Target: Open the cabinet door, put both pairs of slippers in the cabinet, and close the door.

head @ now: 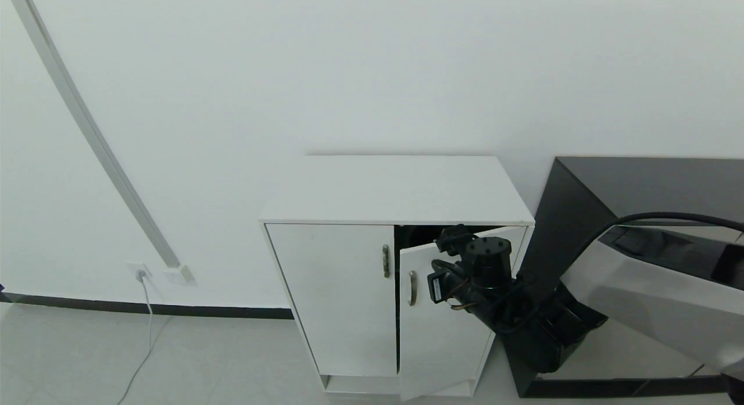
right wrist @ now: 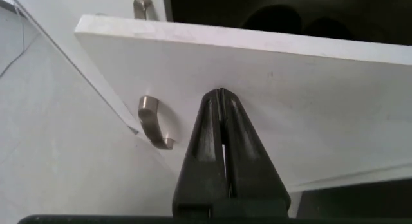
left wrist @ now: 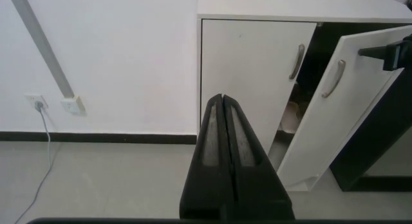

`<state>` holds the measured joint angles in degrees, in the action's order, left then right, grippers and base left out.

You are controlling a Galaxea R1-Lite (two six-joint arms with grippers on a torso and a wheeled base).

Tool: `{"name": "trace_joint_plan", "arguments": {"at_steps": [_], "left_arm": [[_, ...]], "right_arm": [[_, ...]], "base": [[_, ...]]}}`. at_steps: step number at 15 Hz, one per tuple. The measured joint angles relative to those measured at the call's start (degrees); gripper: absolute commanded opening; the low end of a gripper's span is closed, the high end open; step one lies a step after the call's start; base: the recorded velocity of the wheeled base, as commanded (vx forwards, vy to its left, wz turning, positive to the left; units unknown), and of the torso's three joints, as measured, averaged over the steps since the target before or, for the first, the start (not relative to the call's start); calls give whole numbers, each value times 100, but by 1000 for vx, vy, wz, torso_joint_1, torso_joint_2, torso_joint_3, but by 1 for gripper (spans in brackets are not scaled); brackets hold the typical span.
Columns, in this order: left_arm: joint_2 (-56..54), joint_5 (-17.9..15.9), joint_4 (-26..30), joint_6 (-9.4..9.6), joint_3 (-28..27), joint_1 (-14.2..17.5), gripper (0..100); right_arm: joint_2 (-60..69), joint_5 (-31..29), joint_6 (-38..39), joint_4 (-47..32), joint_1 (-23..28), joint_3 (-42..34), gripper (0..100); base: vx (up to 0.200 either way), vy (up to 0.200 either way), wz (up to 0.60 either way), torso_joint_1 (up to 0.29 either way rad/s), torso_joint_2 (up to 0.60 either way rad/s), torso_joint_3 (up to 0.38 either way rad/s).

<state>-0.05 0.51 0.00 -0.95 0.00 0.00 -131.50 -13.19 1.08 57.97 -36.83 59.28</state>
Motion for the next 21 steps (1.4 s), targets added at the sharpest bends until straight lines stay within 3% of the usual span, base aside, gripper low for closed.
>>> {"name": "trace_joint_plan", "arguments": {"at_steps": [13,21], "left_arm": [[0,0,0,0,0,0,0],[0,0,0,0,0,0,0]], "right_arm": [[-783,2,-27,-547,422,1629,0],[-614,-16,-2,-462,419,1331,0]], "base": [[0,0,0,0,0,0],[0,0,0,0,0,0]]}}
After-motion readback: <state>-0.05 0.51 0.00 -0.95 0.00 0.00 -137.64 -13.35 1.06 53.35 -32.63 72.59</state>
